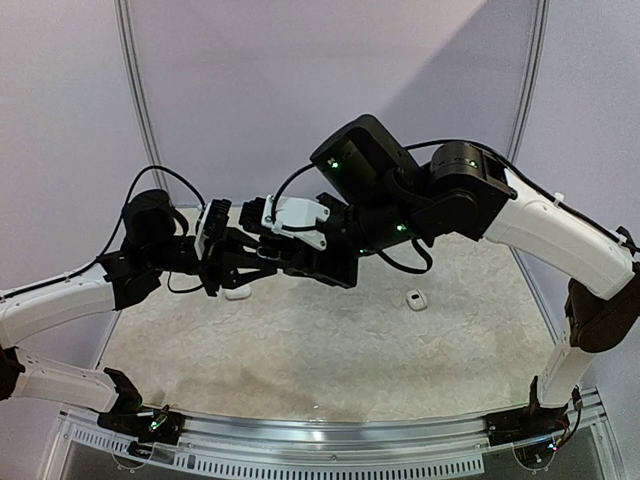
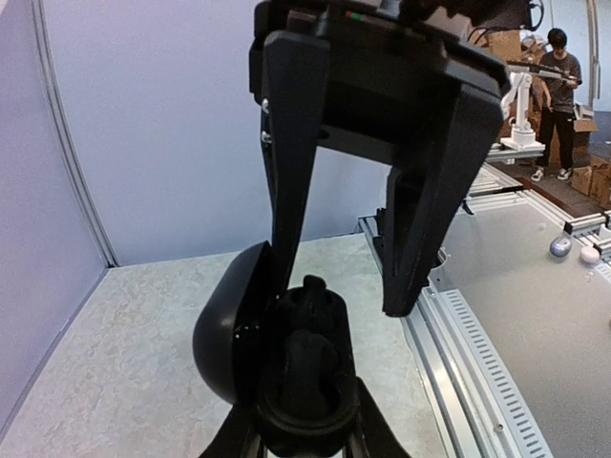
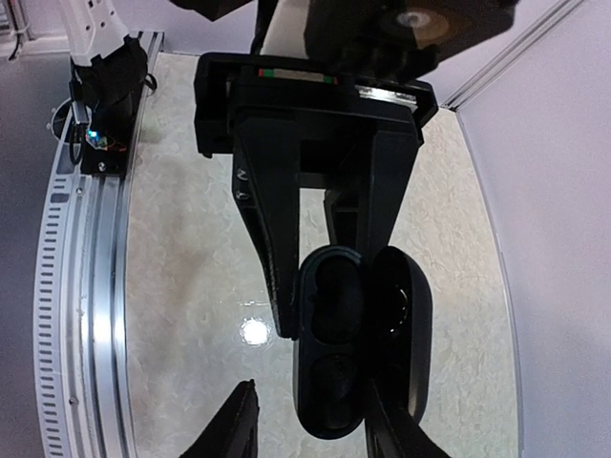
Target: Insert the wireless bluetooth earbuds into the charging case
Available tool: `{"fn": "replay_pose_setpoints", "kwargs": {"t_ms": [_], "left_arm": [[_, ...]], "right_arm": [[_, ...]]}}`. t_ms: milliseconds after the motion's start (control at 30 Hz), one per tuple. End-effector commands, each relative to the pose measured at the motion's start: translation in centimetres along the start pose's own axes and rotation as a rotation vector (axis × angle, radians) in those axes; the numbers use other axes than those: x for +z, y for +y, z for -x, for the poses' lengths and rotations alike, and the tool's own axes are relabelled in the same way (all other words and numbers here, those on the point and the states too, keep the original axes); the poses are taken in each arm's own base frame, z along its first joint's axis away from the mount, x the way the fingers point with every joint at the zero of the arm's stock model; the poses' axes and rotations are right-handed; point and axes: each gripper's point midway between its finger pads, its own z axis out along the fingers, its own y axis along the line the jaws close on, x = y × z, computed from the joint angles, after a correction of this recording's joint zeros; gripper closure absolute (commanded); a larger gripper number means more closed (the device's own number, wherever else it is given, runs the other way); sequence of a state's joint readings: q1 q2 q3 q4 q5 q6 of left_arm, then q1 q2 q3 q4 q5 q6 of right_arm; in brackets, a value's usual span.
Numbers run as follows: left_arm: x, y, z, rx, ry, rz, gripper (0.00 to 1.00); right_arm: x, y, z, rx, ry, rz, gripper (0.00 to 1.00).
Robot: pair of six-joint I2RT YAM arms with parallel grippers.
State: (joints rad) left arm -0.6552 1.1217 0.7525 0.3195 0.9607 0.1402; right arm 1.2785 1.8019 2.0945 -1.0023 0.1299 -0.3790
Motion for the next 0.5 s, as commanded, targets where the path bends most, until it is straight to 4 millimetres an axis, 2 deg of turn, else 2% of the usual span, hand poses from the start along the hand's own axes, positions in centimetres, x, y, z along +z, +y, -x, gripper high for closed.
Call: {"fn": "replay_pose_setpoints", "kwargs": {"t_ms": [0,67,100,167,200,233,267,300,333,400,433,467], "left_arm": [[0.0,-0.6,-0.9,-0.062,0.018,0.013,1.0],[0.0,0.1,-1.9,-0.1,0.046,0.053,1.0],[-0.1,0.5,-2.4,-0.107,0.059,0.073,1.0],[-0.2,1.1,-3.1,-0.074,0.084,0.115,1.0],[-0.3,1.6,-3.3,-0.037,0.098,0.141,1.0],[-0.4,2.2,-3.4,0.013,0.112,0.173,1.0],[-0.5,2.6,-3.4,0.074,0.125,0.197,1.0],[-0.6,3.0,-3.5,0.154,0.141,0.215,1.0],[-0.7,3.5,-3.2,0.226,0.148,0.238,1.0],[-1.0,4.8,-2.5,0.309,0.16,0.299,1.0],[-1.1,5.3,-2.0,0.327,0.16,0.323,1.0],[-1.2,5.7,-1.6,0.331,0.155,0.345,1.0]], "right_arm": [[-3.3,-2.0,2.4,0.054,-0.122,-0.073,0.6],[-5.2,-2.0,4.5,0.077,-0.235,-0.055,0.58],[-6.7,-2.0,5.7,0.09,-0.311,-0.04,0.57],[-9.0,-2.1,8.0,0.11,-0.473,-0.008,0.55],[-10.7,-2.9,8.7,0.138,-0.55,-0.017,0.54],[-10.8,-4.1,8.6,0.181,-0.581,-0.047,0.54],[-10.8,-6.2,8.1,0.282,-0.602,-0.11,0.53],[-10.0,-8.4,6.8,0.375,-0.586,-0.189,0.52],[-9.0,-9.8,5.6,0.434,-0.549,-0.268,0.52],[-7.0,-12.2,3.2,0.514,-0.439,-0.427,0.52],[-4.9,-12.8,1.8,0.538,-0.36,-0.481,0.52],[-4.3,-13.4,1.2,0.57,-0.319,-0.529,0.51]]}}
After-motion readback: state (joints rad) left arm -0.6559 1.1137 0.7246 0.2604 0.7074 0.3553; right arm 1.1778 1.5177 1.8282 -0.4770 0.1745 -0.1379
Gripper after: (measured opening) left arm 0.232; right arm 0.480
